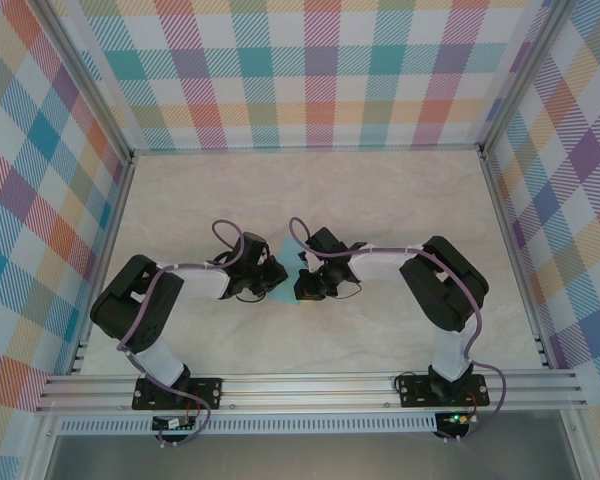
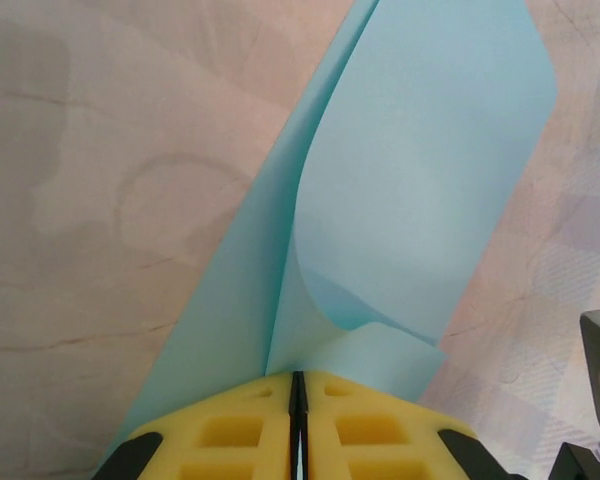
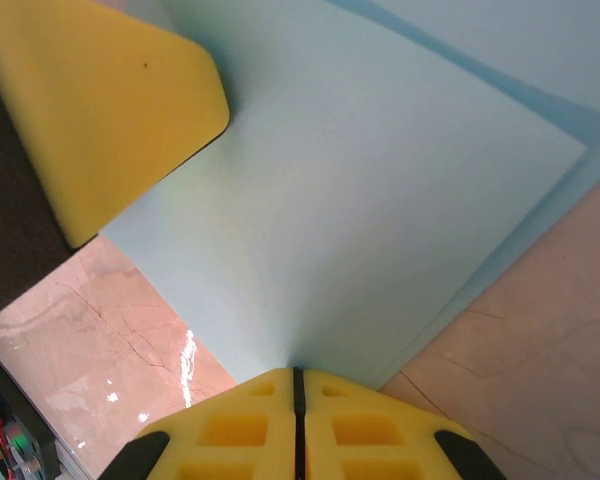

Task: Fold a paper plane with a square sheet of paper (pick it up from the middle)
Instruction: Fold the triangle a second time at the center of the table.

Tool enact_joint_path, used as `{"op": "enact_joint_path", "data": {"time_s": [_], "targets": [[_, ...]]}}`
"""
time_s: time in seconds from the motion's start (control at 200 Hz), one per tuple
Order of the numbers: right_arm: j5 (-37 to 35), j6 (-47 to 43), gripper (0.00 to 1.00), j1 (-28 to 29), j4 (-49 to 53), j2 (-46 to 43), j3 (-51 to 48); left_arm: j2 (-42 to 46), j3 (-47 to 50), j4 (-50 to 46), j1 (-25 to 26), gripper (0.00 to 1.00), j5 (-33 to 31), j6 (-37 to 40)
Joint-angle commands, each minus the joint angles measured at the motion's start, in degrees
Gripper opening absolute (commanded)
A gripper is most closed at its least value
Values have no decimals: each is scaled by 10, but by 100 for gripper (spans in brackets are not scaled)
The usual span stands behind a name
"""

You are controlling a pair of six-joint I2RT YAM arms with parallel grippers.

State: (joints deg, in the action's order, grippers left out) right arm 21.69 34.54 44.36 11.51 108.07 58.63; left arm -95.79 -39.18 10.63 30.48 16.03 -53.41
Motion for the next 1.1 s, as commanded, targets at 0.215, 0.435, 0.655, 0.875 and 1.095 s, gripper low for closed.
{"op": "enact_joint_path", "data": {"time_s": [0.215,0.435,0.655,0.875,1.095], "targets": [[-68,-21,8,3,94,47,-29,-48,-57,-14,-60,12,-1,51],[-69,-20,8,3,94,45,-29,-42,-80,-32,-91,13,2,74],[-66,-19,8,3,92,40,-27,5,-66,-12,-89,15,37,87],[-55,-14,8,3,84,32,-28,46,-27,0,-41,15,56,81],[-51,-10,8,3,80,35,-29,-1,-36,-8,-13,14,47,74]]}}
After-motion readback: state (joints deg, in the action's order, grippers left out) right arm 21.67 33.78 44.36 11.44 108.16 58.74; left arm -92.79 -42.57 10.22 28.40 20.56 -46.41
